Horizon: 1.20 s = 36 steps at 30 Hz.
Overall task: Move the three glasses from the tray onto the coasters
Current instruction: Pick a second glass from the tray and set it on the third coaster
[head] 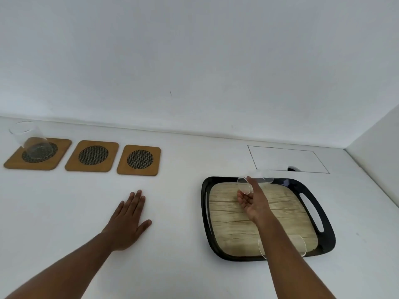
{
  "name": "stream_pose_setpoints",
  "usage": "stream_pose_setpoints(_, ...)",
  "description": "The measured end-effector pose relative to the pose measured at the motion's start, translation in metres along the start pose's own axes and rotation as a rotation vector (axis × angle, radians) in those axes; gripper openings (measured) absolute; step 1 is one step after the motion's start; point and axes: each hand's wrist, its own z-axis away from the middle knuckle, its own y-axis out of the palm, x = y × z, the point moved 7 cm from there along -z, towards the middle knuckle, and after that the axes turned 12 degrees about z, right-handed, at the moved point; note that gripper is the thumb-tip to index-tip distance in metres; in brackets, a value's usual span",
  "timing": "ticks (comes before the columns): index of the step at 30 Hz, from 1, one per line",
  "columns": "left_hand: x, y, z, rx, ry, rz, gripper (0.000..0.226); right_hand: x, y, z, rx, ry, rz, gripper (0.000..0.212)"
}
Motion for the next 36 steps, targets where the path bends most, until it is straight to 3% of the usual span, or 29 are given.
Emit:
stream_pose_setpoints(6, -0.005, -0.002, 0.000, 0.060, -0.027, 0.028, 0.114, -0.009, 0.047, 0.047, 0.248, -0.134, -0.131, 0.047)
stream_pose_setpoints(9, -0.005, -0.003, 0.000, 0.094, -0.026, 0.046, 0.115, -0.017, 0.072, 0.061, 0.329, -0.179, -0.091, 0.046)
stream_pose_setpoints(14, -0.001, -0.018, 0.009, 0.154, 0.009, 0.021, 0.098, -0.031, 0.119, 0.071, 0.353, -0.278, 0.051, 0.095)
stream_pose_setpoints(17, 0.023, -0.033, 0.018, 0.095, -0.027, 0.048, 0.108, -0.038, 0.148, 0.075, 0.354, -0.318, 0.124, 0.103)
stream_pose_setpoints(19, 0.048, -0.045, 0.023, 0.038, -0.098, 0.074, 0.097, -0.044, 0.169, 0.079, 0.366, -0.326, 0.187, 0.107)
stream_pose_setpoints(24, 0.100, -0.071, 0.029, -0.036, -0.177, 0.071, 0.084, -0.057, 0.217, 0.094, 0.456, -0.304, 0.425, 0.070)
stream_pose_setpoints(29, 0.135, -0.086, 0.024, -0.078, -0.103, 0.026, 0.101, -0.062, 0.269, 0.087, 0.419, -0.335, 0.523, 0.068)
stream_pose_setpoints(32, 0.139, -0.086, 0.024, -0.128, -0.056, 0.010, 0.093, -0.063, 0.290, 0.075, 0.357, -0.379, 0.591, 0.058)
stream_pose_setpoints(34, 0.140, -0.086, 0.024, -0.150, -0.049, -0.005, 0.087, -0.063, 0.302, 0.065, 0.300, -0.455, 0.669, 0.070)
stream_pose_setpoints(36, 0.140, -0.084, 0.025, -0.162, -0.045, -0.014, 0.084, -0.064, 0.309, 0.053, 0.199, -0.502, 0.753, 0.068)
